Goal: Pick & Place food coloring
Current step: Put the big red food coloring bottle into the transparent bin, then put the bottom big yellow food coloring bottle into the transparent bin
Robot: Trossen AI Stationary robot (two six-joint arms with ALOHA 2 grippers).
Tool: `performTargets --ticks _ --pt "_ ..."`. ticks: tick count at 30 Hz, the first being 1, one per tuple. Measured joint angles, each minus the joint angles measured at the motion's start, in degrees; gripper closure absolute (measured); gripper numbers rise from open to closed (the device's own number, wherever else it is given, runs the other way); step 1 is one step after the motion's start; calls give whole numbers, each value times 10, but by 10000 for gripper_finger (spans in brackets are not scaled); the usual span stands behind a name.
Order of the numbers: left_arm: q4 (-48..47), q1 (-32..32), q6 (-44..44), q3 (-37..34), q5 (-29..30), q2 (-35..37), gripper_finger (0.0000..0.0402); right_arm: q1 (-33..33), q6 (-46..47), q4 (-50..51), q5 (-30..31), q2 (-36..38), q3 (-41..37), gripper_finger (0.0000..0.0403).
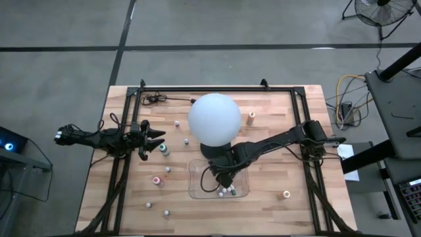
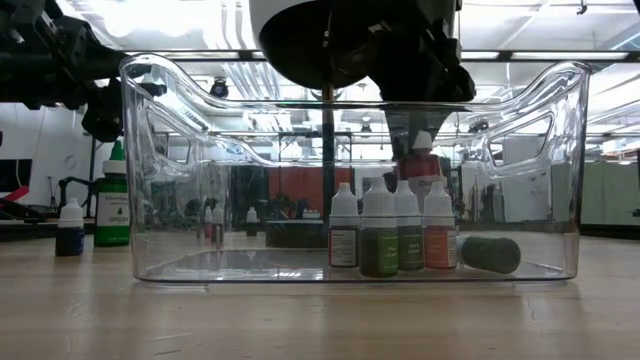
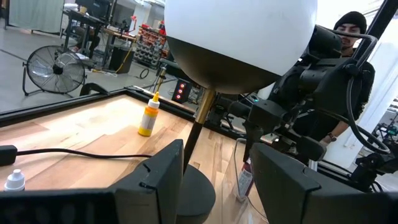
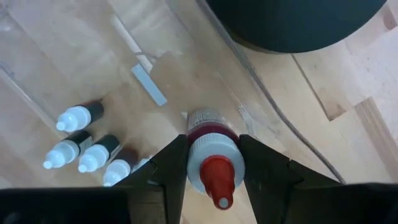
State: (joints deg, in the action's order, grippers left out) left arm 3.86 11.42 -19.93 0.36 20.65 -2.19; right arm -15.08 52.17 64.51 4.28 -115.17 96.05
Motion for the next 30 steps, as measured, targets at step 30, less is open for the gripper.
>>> performTargets --ticks 30 --pt "0 0 0 0 0 0 241 -32 -28 28 20 127 3 196"
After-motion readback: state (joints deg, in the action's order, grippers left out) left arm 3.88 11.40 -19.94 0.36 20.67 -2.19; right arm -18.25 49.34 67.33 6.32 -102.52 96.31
